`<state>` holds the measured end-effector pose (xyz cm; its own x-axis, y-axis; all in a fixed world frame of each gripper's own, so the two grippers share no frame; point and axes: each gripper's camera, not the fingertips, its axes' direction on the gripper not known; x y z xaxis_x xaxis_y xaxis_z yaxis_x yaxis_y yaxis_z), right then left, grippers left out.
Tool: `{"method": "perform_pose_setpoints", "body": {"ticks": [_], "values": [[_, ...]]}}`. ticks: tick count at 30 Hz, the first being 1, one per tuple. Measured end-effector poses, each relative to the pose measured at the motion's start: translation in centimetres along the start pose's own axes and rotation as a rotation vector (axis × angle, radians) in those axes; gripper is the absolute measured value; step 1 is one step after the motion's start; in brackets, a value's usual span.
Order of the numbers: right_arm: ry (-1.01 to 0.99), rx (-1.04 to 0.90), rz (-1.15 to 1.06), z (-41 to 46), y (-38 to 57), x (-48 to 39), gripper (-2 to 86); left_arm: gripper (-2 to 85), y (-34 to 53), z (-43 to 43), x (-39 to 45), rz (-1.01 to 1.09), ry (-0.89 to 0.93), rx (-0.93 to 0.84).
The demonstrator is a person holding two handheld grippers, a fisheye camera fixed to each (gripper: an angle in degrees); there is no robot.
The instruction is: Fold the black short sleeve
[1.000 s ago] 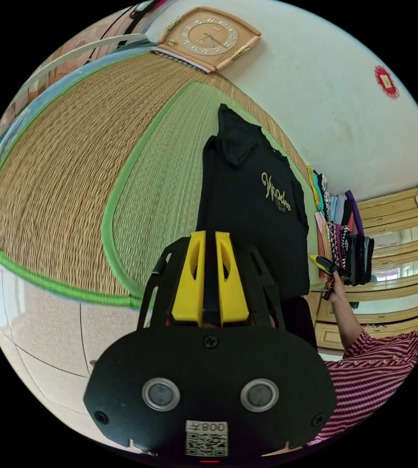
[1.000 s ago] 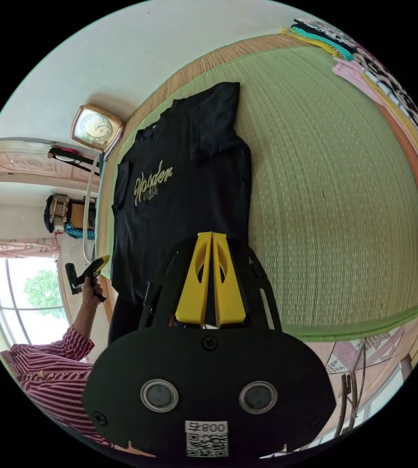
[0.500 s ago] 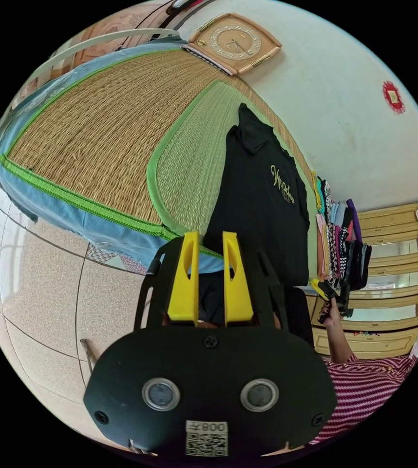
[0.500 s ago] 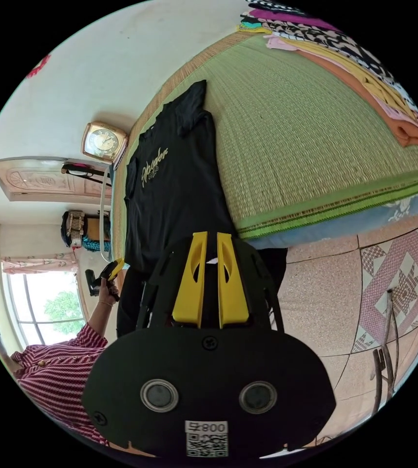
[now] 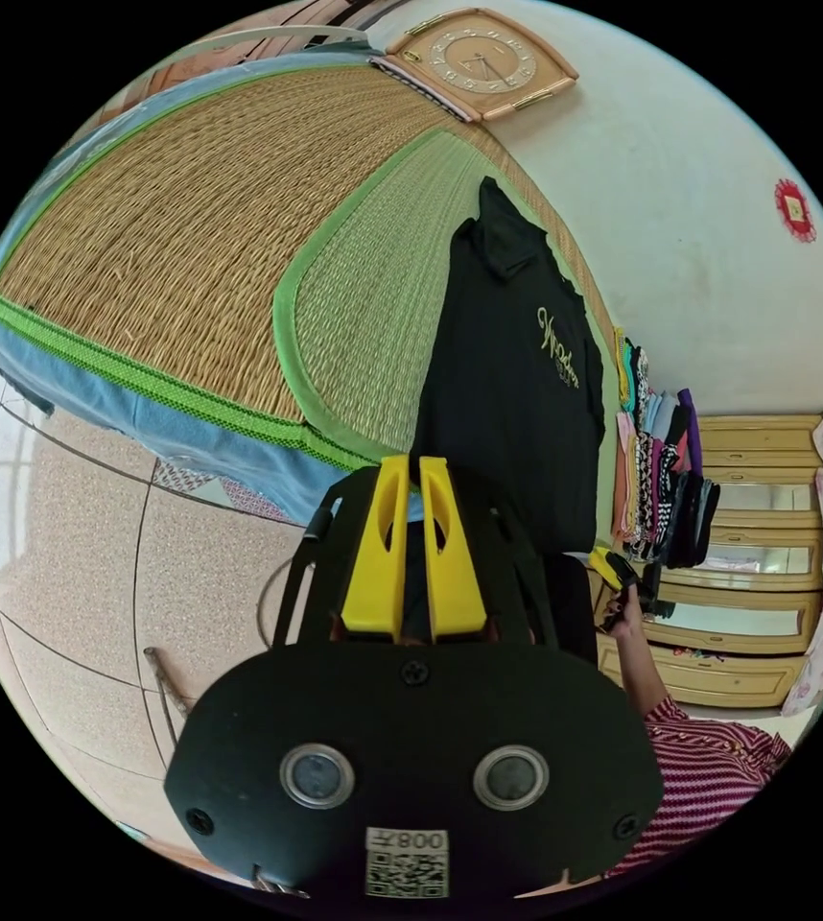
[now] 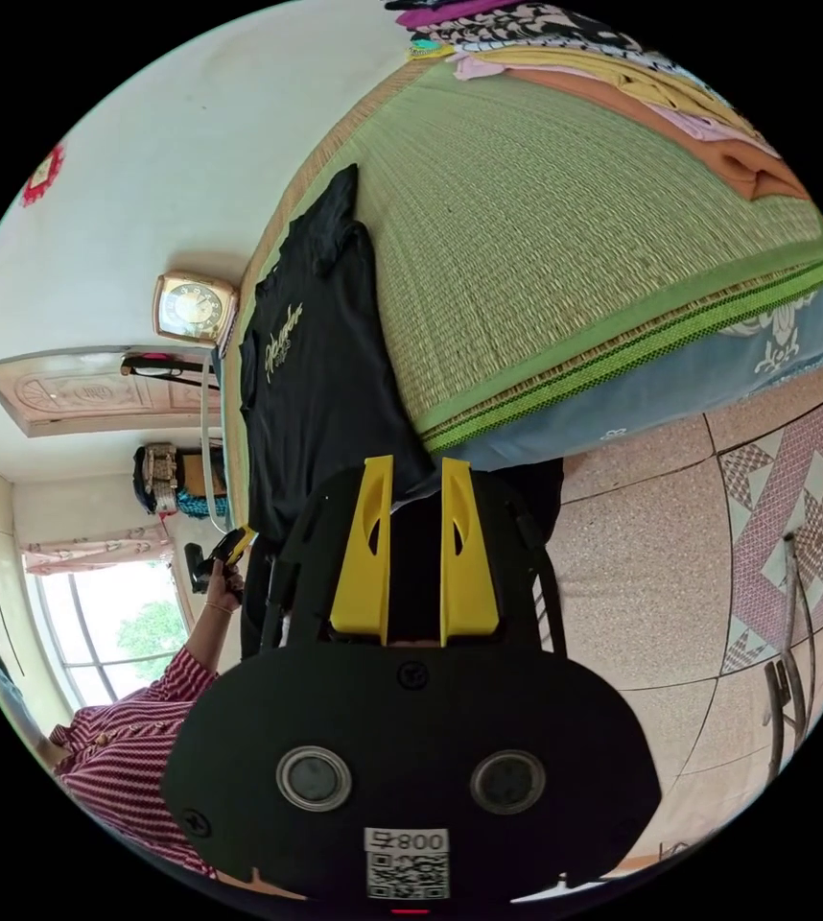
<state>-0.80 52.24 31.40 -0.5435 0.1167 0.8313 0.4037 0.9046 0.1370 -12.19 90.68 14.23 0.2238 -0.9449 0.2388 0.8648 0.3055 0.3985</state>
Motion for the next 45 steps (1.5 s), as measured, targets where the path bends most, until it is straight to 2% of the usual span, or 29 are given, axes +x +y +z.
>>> {"method": "perform_pose_setpoints", "body": {"ticks": [5,15,29,45], "values": [[-0.057,0.003,0.02,0.8,0.6,2.0,6.5,2.3,1.3,1.3,-1.3,0.019,0.04,0.037],[-0.187,0.019,0.067,2.1,1.9,6.4,6.9,6.1,2.3,7.3,-5.1,-0.028,0.109,-0.009],[-0.276,-0.004,0.062,2.1,2.9,10.0,2.2,1.4,4.6,12.9,-10.4,-0.066,0.214,0.037],[-0.439,0.001,-0.149,-5.1,6.8,8.8,1.1,0.8,10.5,13.6,-16.2,0.034,0.432,0.129]]}}
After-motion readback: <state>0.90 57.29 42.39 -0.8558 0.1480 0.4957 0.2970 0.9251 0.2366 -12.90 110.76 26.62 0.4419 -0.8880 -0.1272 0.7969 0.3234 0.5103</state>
